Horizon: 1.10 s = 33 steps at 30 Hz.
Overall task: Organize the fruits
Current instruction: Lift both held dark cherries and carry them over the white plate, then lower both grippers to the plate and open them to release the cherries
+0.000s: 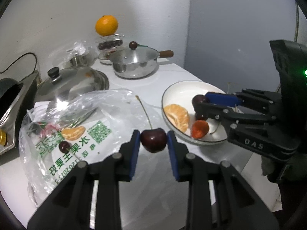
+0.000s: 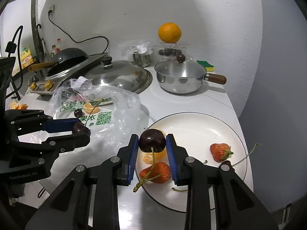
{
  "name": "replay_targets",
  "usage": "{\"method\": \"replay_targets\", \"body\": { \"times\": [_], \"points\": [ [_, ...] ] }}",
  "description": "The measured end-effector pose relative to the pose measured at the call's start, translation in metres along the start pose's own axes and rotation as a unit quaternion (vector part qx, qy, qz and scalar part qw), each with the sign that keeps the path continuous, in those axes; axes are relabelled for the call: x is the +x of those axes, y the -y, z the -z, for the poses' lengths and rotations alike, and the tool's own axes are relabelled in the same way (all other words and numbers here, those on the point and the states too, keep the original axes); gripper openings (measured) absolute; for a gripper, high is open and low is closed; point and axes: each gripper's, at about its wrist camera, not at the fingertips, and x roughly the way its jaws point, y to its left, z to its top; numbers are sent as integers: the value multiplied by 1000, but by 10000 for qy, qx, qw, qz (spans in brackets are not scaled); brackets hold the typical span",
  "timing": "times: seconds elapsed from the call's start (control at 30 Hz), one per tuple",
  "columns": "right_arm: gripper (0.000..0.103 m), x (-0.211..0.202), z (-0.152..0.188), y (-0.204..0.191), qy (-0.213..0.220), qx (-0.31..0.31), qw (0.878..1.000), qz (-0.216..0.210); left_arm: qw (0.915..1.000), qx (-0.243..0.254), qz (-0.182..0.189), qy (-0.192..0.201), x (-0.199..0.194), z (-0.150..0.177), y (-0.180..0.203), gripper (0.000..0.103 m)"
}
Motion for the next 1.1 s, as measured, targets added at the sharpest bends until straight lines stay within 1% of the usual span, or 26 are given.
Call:
{"method": "replay_targets", "body": {
  "times": [0.6, 0.77, 1.1],
  "points": [
    [31, 7, 3, 44, -2, 168, 9998, 65, 9999, 129, 83, -63, 28, -22, 27, 30],
    [31, 11, 5, 55, -14, 191, 9998, 110, 9997, 150, 162, -99, 37, -26, 34, 30],
    [31, 17, 4, 71, -1, 208, 9997, 150, 9994, 225, 220, -137, 55, -34, 45, 30]
  ]
}}
